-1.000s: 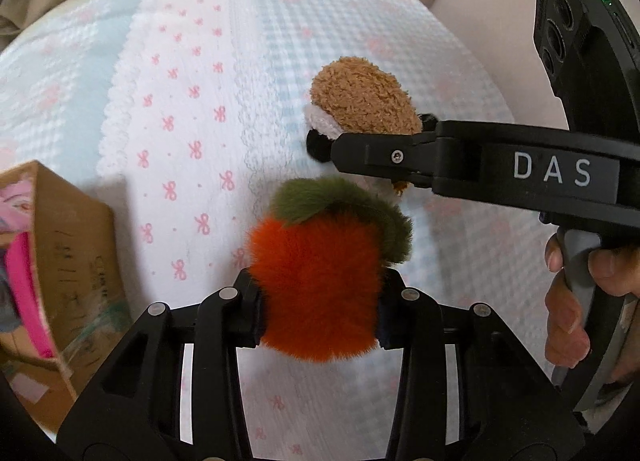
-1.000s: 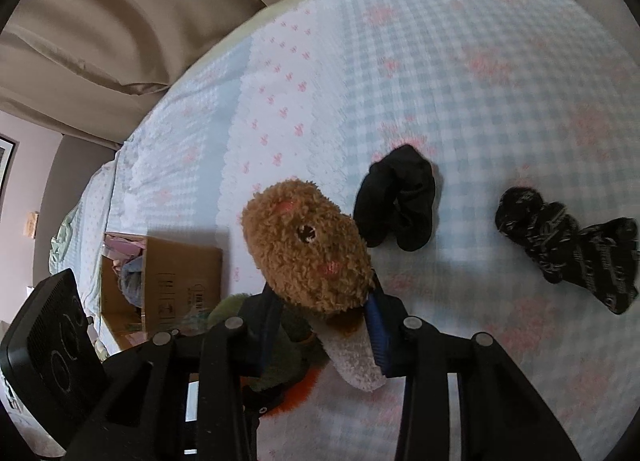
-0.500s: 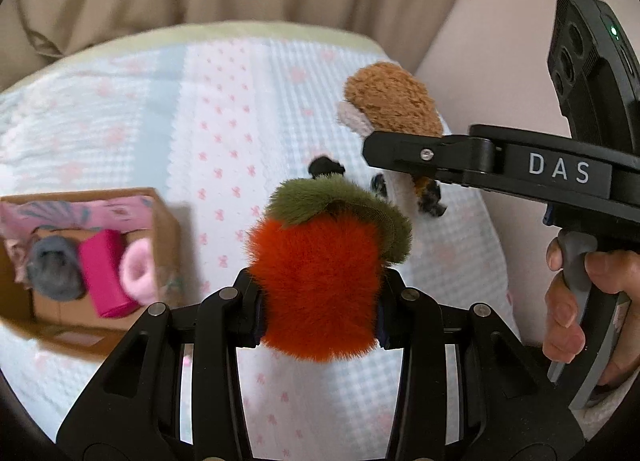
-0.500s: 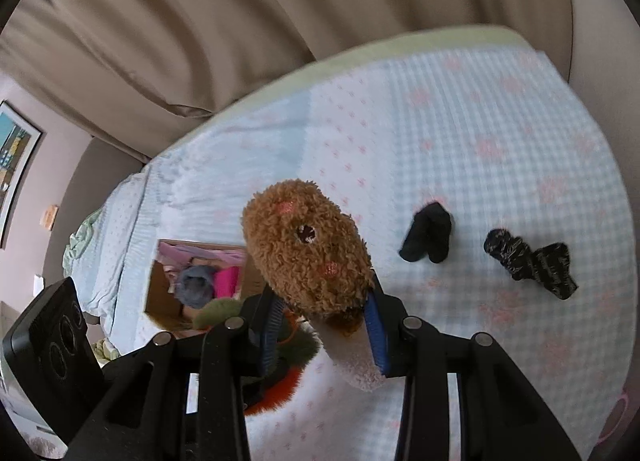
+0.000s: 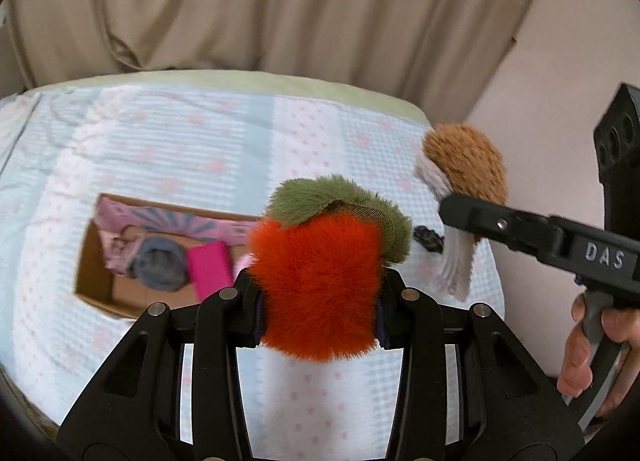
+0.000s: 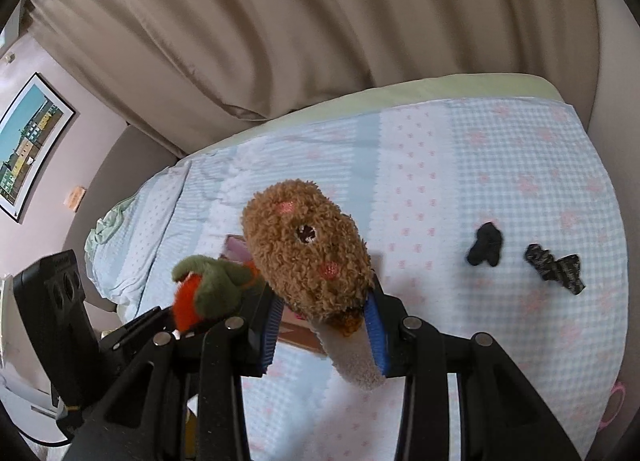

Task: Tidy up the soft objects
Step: 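Carry the orange pompom and brown plush into the box and open both grippers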

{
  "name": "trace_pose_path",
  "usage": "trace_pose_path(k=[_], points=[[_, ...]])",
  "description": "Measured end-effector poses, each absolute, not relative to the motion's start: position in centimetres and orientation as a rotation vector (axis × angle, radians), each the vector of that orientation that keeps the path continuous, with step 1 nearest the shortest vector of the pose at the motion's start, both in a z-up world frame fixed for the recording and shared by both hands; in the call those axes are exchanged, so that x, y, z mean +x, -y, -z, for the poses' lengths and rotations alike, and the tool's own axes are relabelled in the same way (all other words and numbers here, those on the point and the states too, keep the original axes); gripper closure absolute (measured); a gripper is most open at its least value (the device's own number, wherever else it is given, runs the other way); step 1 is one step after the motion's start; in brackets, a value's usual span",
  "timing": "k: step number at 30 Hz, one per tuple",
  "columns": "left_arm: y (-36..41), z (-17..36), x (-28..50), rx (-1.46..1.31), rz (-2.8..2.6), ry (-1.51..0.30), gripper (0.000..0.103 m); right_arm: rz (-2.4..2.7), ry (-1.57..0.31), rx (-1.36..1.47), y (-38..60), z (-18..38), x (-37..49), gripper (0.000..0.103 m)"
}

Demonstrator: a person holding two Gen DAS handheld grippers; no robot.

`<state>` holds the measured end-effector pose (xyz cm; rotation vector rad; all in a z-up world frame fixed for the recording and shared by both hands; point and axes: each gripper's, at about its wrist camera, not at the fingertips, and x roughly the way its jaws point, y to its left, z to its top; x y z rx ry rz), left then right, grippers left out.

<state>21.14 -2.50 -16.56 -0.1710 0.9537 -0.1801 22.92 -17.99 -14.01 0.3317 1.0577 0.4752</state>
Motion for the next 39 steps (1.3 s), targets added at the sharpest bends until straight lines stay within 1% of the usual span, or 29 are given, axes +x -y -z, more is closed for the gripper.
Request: trace_pose_path(k=[10, 18, 23, 30, 39], points=[[-9.0, 15.8, 21.7, -0.170, 0.169, -0.954, 0.067, -0.417, -1.072, 0.348, 8.5, 13.5, 22.4, 0.068], [-17.9, 18.6, 24.3, -0.143, 0.185, -1.017, 0.067, -0.334, -1.131, 0.389, 1.2, 16.5, 23.7, 0.068], [-21.4, 21.5, 26.0, -0.127, 0.190, -1.081, 0.067, -0.287, -1.193, 0.407, -1.8, 19.5, 24.7, 0.068], [-23.2, 26.3, 28.2, -0.139, 0.191, -1.172, 0.067, -0.250, -1.292, 0.394, -4.5, 23.8, 26.8, 0.068], [-20.1, 31.7, 30.6, -0.095, 0.247, -1.275, 0.067, -0.191, -1.408, 0.408, -4.0, 29.1, 30.0, 0.068]])
